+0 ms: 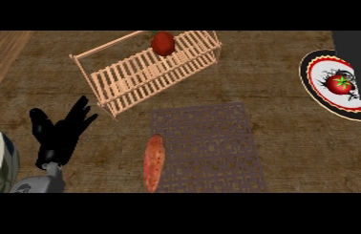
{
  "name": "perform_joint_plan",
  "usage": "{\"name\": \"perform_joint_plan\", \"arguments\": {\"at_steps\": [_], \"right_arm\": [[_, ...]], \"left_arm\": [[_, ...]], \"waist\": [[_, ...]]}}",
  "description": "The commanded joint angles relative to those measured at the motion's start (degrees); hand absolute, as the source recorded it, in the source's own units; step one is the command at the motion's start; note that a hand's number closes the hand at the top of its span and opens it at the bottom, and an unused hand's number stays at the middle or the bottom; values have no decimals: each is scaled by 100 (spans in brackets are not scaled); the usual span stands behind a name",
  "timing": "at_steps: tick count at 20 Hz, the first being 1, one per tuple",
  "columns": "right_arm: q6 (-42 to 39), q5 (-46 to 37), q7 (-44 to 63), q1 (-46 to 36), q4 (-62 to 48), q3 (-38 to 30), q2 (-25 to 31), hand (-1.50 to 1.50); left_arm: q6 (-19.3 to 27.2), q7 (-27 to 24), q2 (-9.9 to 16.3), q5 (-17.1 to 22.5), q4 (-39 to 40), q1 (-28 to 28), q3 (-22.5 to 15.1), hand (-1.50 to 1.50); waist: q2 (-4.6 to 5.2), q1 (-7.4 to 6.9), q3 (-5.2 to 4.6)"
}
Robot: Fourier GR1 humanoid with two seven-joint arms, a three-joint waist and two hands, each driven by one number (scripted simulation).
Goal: Pick the bell pepper from the placemat and place it in the tiered shelf
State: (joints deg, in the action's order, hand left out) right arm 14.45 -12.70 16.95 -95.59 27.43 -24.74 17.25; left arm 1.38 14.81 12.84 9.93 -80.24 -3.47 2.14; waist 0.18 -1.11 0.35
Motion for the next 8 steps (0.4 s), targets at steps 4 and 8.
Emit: {"name": "perform_joint_plan", "arguments": {"at_steps": [4,8], "right_arm": [[-773,411,-89,228,-217,-397,951,-150],[-1590,610,-469,626,-386,-542,1485,-150]], "left_arm": [[-21,49,-100,-61,436,-18,-34,0],[-53,276,-22,-24,107,82,-34,0]], "waist": [[41,11,-39],[47,-43,-33]]}}
